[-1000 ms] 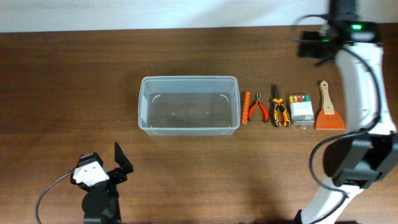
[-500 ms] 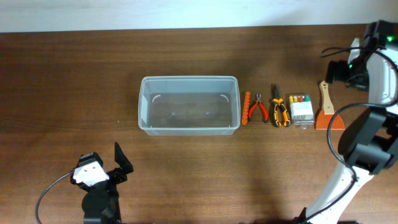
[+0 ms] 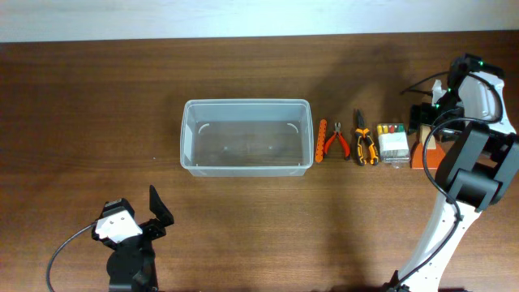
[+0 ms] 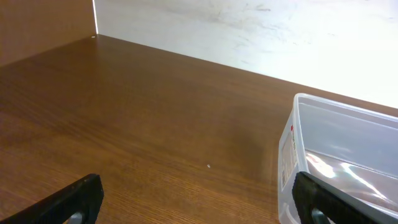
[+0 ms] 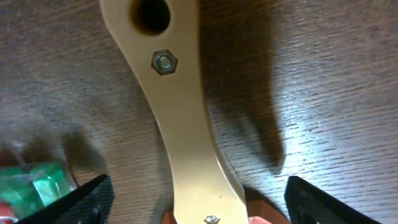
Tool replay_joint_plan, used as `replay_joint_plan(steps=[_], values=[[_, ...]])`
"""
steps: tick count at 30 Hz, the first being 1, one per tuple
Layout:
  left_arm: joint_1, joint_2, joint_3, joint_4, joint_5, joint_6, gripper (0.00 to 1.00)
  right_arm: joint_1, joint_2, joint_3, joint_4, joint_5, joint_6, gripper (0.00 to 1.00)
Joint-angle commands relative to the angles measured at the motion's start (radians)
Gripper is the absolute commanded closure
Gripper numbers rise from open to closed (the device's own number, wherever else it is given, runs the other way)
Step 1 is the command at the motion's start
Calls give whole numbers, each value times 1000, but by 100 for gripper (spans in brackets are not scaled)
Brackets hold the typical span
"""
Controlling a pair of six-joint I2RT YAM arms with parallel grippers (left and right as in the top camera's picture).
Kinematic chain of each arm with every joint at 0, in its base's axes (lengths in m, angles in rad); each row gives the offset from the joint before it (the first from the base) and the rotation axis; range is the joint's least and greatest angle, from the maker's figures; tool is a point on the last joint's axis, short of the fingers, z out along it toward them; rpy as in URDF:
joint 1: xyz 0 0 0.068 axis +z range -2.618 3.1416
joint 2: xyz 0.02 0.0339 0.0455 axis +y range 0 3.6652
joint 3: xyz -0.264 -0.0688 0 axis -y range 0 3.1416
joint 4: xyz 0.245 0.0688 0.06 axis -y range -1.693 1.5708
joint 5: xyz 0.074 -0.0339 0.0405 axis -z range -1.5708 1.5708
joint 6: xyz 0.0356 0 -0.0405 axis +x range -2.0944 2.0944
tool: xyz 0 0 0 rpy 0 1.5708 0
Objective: Pack container
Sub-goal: 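Reach the right gripper over the wooden-handled orange scraper, then grasp the scraper's wooden handle with the right gripper and lift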
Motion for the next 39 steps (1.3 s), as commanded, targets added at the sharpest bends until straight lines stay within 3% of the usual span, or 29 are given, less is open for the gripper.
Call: replay_joint_plan(steps=[1,8,14,18,19,32,39], values=[[-4,-5,-4,-1,-4,9,1,-2,2,-40,8,-9,-3,15],[-4,-5,-4,-1,-4,9,1,-2,2,-122,56,-9,-2,19],[-4,-5,-4,-1,-4,9,1,-2,2,-143,64,-9,-2,43],[-4,-5,-4,-1,-4,9,1,-2,2,-143,64,-9,6,47],[-4,-5,-4,-1,-3,9,1,-2,2,-143,65,-9,10,52],[-4,-5,-4,-1,-4,9,1,-2,2,-143,85,-9,17,61],[-4,-5,-4,-1,-4,9,1,-2,2,-143,125,-9,17,60]])
